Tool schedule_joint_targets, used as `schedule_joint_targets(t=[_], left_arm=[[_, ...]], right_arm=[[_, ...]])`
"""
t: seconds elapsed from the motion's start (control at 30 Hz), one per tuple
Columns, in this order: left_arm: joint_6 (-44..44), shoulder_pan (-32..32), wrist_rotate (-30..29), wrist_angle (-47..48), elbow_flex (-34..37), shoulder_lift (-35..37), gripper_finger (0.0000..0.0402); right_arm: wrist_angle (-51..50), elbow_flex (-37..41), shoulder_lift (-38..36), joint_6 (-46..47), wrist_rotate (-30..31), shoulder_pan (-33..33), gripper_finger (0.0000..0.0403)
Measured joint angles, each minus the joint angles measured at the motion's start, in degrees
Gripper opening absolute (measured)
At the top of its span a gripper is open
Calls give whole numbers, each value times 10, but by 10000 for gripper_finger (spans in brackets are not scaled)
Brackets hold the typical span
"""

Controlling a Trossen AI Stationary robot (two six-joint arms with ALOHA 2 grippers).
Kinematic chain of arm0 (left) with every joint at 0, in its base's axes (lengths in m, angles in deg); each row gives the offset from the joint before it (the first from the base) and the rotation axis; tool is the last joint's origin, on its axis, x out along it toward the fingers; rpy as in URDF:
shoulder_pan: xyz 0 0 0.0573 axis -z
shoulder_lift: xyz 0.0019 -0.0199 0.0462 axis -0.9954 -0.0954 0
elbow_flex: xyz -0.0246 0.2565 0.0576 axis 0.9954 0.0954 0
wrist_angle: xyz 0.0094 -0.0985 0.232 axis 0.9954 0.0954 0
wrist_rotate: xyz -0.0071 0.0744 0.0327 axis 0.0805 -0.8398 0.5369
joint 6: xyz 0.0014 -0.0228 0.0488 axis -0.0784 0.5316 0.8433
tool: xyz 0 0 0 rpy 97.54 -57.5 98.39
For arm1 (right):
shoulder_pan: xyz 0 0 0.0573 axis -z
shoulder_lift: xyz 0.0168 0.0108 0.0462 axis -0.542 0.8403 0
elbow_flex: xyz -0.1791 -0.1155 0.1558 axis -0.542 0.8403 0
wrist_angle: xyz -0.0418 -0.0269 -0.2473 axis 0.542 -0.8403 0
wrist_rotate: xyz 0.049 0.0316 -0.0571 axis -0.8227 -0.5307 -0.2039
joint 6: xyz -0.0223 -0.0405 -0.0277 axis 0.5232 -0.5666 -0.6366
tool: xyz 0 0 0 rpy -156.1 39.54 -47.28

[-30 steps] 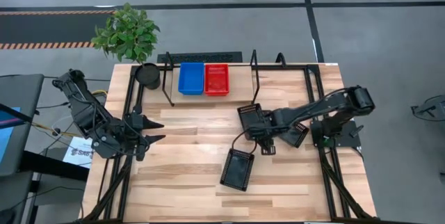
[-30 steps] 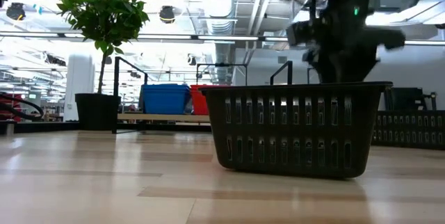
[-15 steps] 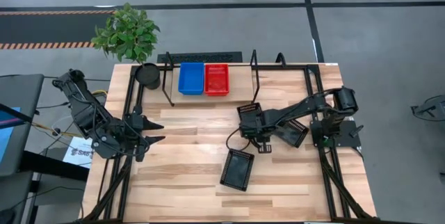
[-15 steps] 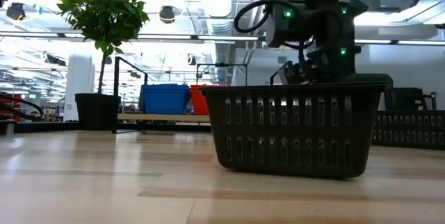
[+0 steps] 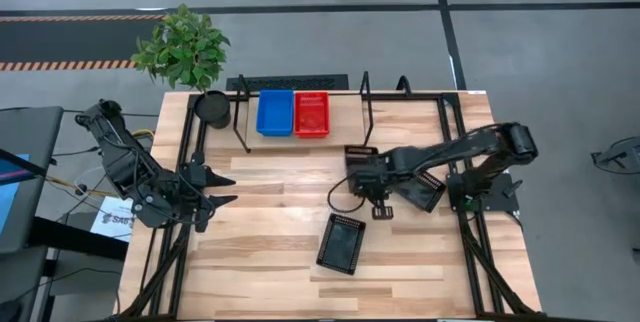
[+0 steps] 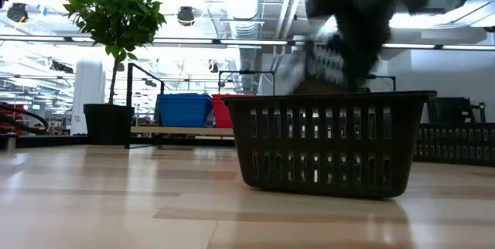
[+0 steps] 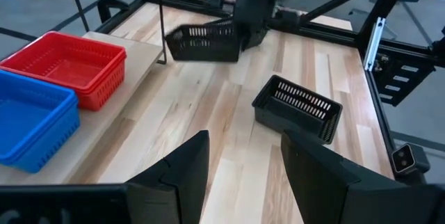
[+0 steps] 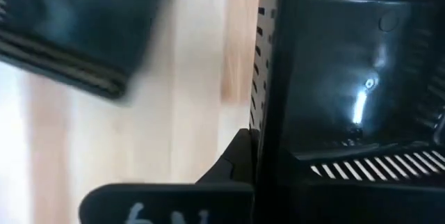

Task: Stack baskets on shelf by color
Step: Put the top left black bin on the shelf

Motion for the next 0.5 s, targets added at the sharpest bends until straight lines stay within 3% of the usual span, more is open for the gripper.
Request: schedule_joint_targets(t=[0.13,0.37,0.5], left_arm=[[0,0,0,0,0,0,167],[6,0,-2,0,0,0,167],[9,0,-4,0,0,0,167]], right_arm=[[42,-61,-43,-32,18,-11,5],[86,-139,-56,-121,196,25,5],[102,-162,-19,-155,199,87,3]])
